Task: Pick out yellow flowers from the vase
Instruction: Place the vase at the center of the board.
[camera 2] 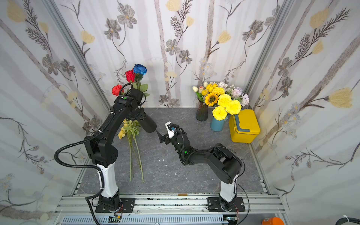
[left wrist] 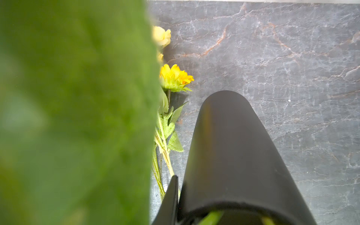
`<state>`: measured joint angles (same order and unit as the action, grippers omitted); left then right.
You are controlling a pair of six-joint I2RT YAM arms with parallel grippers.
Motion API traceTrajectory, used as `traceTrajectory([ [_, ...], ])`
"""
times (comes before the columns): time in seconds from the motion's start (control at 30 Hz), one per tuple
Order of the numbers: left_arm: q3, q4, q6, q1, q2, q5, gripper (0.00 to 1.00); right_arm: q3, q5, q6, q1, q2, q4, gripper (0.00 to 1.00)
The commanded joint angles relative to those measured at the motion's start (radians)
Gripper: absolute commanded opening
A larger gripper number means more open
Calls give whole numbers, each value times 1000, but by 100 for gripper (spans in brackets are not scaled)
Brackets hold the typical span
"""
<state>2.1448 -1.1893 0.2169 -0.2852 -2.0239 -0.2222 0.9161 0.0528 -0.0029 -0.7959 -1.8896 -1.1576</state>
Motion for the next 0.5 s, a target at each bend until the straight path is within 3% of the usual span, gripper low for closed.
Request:
traceTrajectory([
  [0.0,-16,72,-16,4,29,13,0,134,-138,-78,7,-97,22,100],
  [0.27,-31,81,-40,1,25,71,0,479,-341,-181,12,-301,223,100],
  [0.47,-29,82,-54,-16,26,81,0,690,-353,-207,15,-438,357,100],
])
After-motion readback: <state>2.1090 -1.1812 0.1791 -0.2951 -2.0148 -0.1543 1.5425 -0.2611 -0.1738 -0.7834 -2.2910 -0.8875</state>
